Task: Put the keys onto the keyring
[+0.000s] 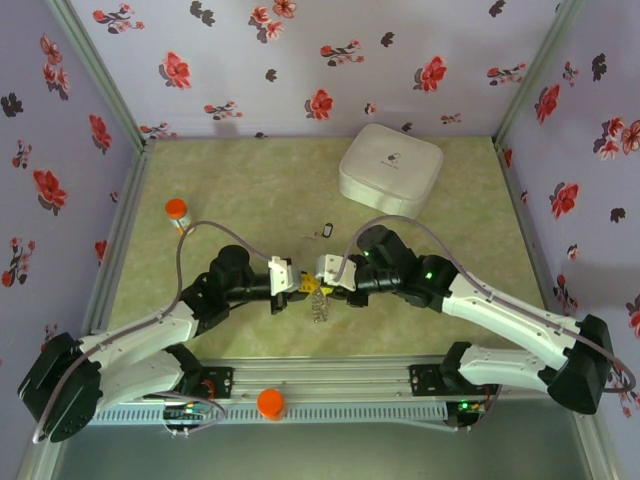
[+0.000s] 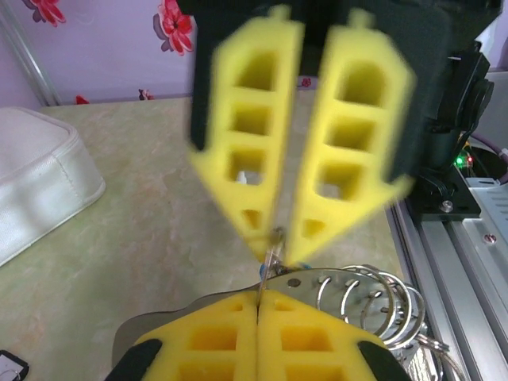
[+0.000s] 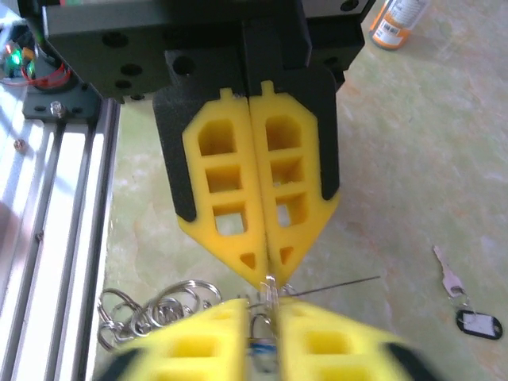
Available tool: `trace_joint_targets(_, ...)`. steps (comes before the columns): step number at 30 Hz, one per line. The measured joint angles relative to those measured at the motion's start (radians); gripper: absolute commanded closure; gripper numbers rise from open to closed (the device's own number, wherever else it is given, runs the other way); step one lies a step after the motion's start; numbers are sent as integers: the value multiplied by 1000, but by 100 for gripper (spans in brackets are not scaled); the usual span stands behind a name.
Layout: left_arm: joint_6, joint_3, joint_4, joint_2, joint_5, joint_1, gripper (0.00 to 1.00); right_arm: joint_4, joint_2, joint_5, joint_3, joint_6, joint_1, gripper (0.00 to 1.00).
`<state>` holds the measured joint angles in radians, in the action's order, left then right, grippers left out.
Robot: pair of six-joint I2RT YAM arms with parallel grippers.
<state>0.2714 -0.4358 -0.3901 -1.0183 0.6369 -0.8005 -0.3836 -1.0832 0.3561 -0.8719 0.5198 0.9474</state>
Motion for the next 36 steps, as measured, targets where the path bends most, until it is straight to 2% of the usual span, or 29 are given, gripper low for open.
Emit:
trace_joint_targets(2, -14, 9, -35, -3, -1, 0, 100, 80, 60, 39, 73, -47, -24, 60)
trace_joint_targets(6, -41, 44, -127, -15, 0, 0, 100, 186, 230, 93, 217, -159, -87, 61)
trace_joint_targets(10, -74, 79, -225, -47, 4, 0, 100, 256, 285, 110, 257, -232, -91, 64)
trace_joint_targets(20, -102, 94, -321, -67, 30, 0, 100, 372, 228, 115, 277, -302, -91, 68)
trace_joint_targets(30, -103, 94, -322, -68, 37, 0, 100, 433, 153, 124, 277, -320, -91, 84)
trace_joint_targets(34, -106, 94, -320, -70, 39, 0, 100, 432, 134, 134, 277, -311, -91, 100)
trace_joint_targets(35, -109, 94, -316, -70, 37, 1, 100, 430, 132, 139, 276, -314, -93, 100)
trace_joint_targets(36, -111, 94, -314, -71, 38, 2, 88, 429, 131, 142, 275, -306, -93, 100)
